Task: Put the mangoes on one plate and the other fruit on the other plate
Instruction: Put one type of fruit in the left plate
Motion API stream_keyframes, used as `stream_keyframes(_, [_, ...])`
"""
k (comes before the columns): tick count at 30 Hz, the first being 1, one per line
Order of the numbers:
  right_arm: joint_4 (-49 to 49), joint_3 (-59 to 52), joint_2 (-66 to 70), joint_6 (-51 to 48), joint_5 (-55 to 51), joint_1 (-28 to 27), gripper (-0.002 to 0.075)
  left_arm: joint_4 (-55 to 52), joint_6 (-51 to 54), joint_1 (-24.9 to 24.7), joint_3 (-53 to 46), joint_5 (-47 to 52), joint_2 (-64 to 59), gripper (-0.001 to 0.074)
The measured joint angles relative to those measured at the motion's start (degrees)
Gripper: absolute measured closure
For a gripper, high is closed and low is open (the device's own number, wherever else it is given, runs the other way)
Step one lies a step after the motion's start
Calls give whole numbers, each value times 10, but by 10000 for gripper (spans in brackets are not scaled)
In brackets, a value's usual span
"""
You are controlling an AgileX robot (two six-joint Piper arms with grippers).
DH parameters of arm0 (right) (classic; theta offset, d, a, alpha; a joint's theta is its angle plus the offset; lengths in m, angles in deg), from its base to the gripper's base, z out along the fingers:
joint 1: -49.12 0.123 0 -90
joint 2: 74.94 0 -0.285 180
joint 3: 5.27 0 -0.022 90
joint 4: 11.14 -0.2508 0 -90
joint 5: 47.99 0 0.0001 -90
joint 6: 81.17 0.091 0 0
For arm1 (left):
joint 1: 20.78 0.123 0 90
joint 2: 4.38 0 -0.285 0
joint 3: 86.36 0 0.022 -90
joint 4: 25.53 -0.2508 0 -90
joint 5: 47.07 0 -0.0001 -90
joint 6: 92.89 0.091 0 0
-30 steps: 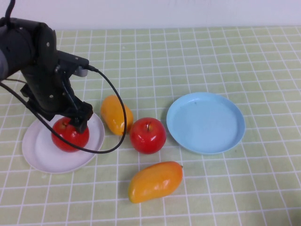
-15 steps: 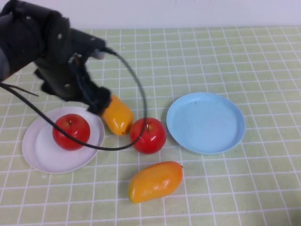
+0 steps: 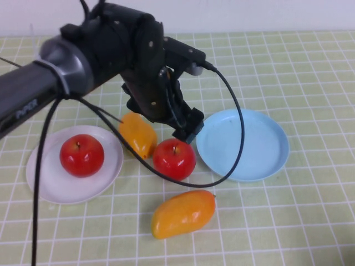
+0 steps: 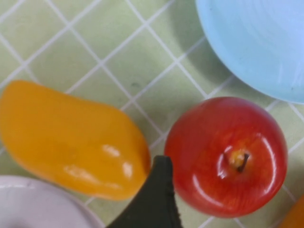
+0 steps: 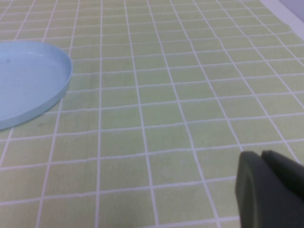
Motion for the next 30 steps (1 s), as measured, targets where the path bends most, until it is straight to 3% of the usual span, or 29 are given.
stream_keyframes(30, [0, 0, 0, 0, 0, 0, 742, -9, 10, -10, 22, 6, -89, 66])
